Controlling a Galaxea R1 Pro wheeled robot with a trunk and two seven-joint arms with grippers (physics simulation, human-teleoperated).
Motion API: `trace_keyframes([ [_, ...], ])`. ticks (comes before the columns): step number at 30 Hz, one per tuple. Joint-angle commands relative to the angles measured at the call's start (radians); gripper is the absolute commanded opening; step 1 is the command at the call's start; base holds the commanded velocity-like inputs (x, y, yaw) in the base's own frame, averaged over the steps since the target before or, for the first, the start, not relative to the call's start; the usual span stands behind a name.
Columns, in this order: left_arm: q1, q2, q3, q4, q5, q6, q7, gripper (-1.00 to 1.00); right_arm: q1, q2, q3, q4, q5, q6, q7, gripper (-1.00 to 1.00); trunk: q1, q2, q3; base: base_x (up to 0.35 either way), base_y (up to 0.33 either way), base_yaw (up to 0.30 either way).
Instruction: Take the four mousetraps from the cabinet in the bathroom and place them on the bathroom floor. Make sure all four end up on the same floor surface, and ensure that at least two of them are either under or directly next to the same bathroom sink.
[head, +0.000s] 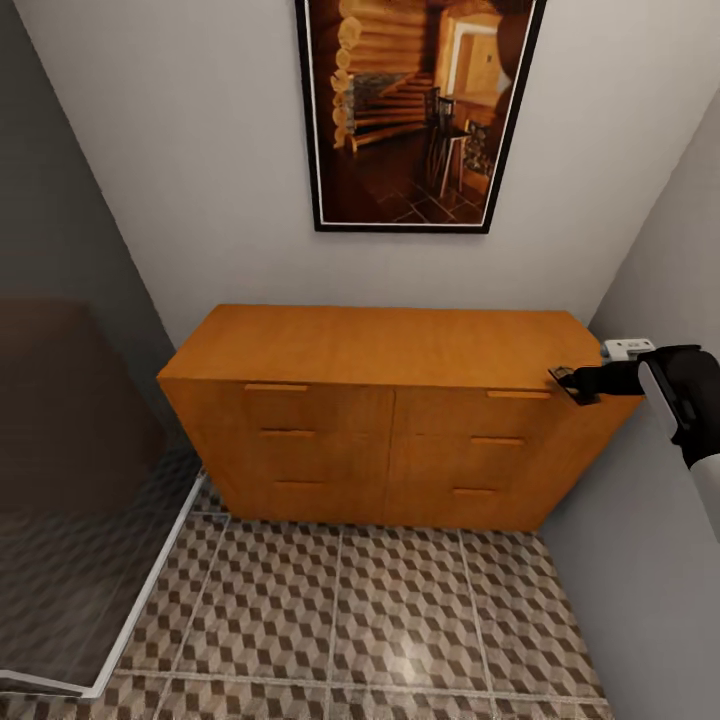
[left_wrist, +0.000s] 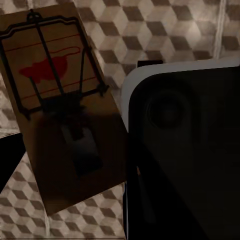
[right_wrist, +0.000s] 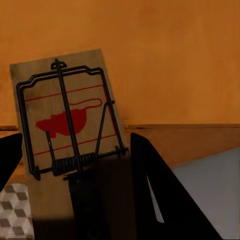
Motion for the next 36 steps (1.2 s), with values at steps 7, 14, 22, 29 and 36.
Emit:
trace_keyframes([
  [7, 0.0, 0.0, -0.009, 0.0, 0.005, -0.002, 0.003, -1.0, -0.001, -0.001, 0.004, -0.001, -0.011, 0.005, -0.008, -1.0, 0.0, -0.001, -0.001, -0.242, 0.207, 0.0],
  [14, 0.0, 0.0, -0.009, 0.0, 0.005, -0.002, 0.003, -1.0, -0.001, 0.0, 0.004, 0.002, -0.011, 0.005, -0.008, -1.0, 0.0, -0.001, -0.001, -0.245, 0.199, 0.0],
  [22, 0.0, 0.0, -0.009, 0.0, 0.005, -0.002, 0.003, -1.0, -0.001, 0.006, 0.004, 0.023, -0.011, 0.004, -0.005, -1.0, 0.0, -0.001, -0.001, -0.247, 0.197, 0.0],
  [29, 0.0, 0.0, -0.009, 0.0, 0.005, -0.002, 0.003, -1.0, 0.0, 0.011, 0.004, 0.039, -0.011, 0.002, -0.005, -1.0, 0.0, -0.001, -0.001, -0.257, 0.182, 0.0],
  [36, 0.0, 0.0, -0.009, 0.0, 0.005, -0.002, 0.003, -1.0, 0.001, 0.031, 0.005, 0.149, -0.011, -0.052, -0.003, -1.0, 0.0, -0.001, -0.001, -0.193, 0.122, 0.0],
])
